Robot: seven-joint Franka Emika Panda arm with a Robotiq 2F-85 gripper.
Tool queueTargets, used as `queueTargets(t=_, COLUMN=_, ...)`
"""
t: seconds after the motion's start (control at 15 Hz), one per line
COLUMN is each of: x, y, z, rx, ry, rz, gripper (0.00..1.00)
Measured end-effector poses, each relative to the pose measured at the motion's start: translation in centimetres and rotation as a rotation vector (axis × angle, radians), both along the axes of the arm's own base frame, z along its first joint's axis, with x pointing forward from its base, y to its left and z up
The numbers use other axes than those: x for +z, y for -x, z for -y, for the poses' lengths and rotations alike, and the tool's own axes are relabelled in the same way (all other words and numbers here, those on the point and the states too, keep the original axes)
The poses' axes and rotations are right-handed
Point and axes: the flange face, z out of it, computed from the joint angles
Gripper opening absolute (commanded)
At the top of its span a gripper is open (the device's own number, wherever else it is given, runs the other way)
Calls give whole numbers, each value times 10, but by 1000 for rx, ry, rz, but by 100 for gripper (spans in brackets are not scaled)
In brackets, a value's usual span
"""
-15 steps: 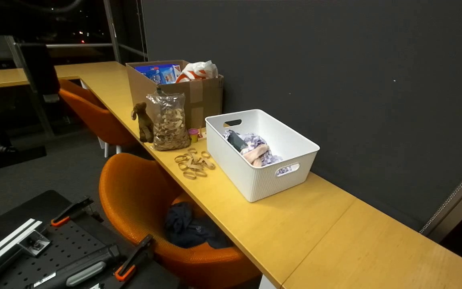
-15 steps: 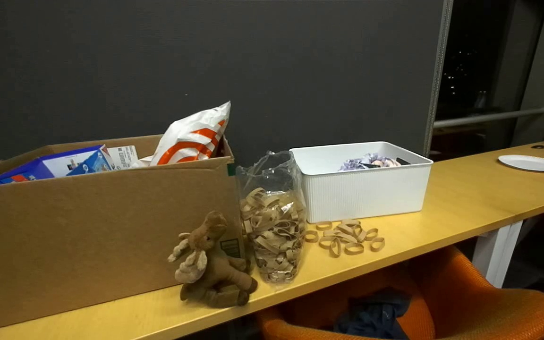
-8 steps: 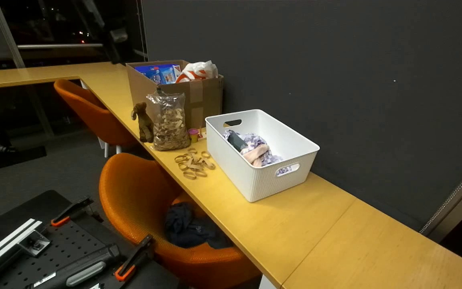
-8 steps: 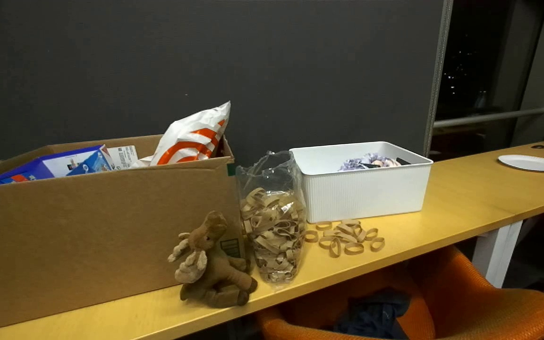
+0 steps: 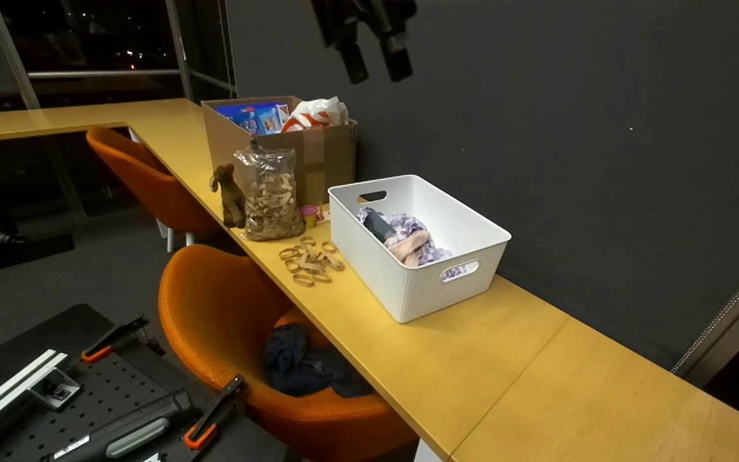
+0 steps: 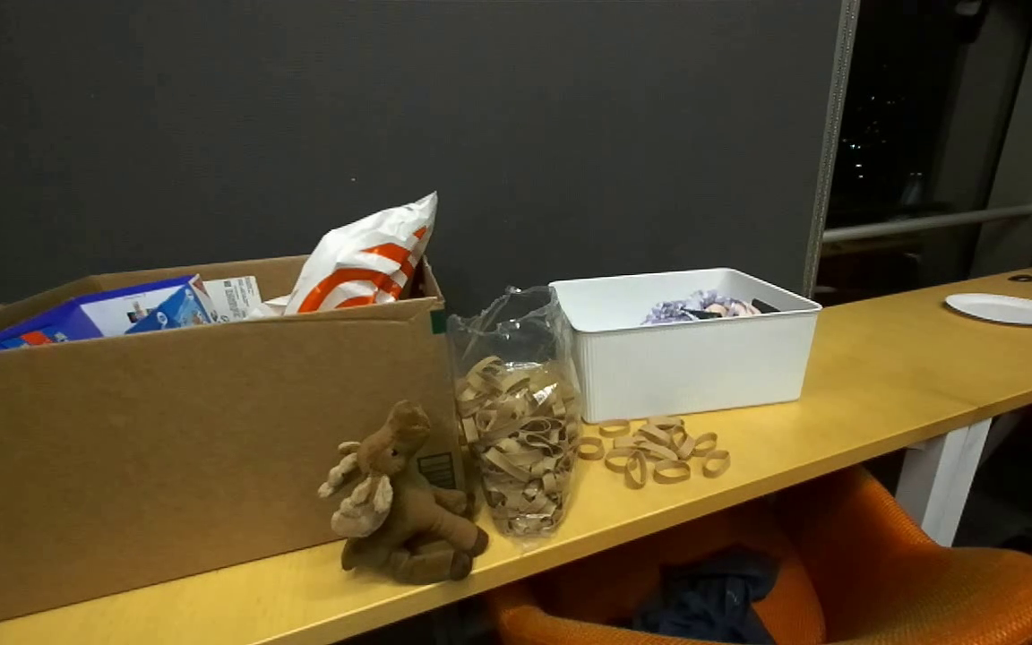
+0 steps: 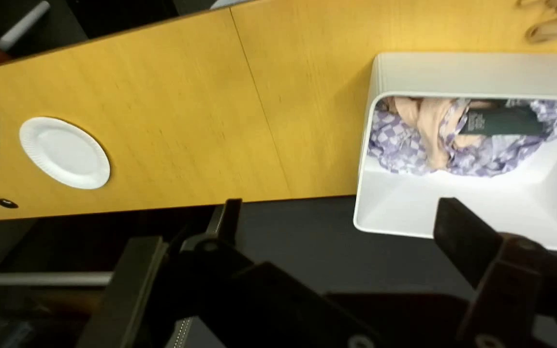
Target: Remove the clothes from the storage box to the chair
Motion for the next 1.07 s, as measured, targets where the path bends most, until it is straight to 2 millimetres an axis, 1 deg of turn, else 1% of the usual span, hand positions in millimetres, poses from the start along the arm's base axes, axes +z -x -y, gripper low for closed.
queueTargets(t=0.13, x=-9, y=-34, z=15, rx=-5, ry=10, rz=43, gripper=100)
queueTargets(t=0.2, x=-15, y=-49, z=18, rx=-3, ry=12, rz=64, gripper=100)
queueTargets(t=0.33, x=-29, y=-78, z=16, rx=2, ry=12, rz=103, gripper=100)
queueTargets(t=0.53, x=-57, y=-113, z=7, rx=11, ry=2, rz=127, gripper=100)
queueTargets(t=0.8, x=-99, y=-150, z=-5, rx=39, ry=-33, rz=115, gripper=100)
queueTargets(t=1.07, x=-137, y=-172, z=-14, rx=124, ry=-112, rz=89, gripper=100)
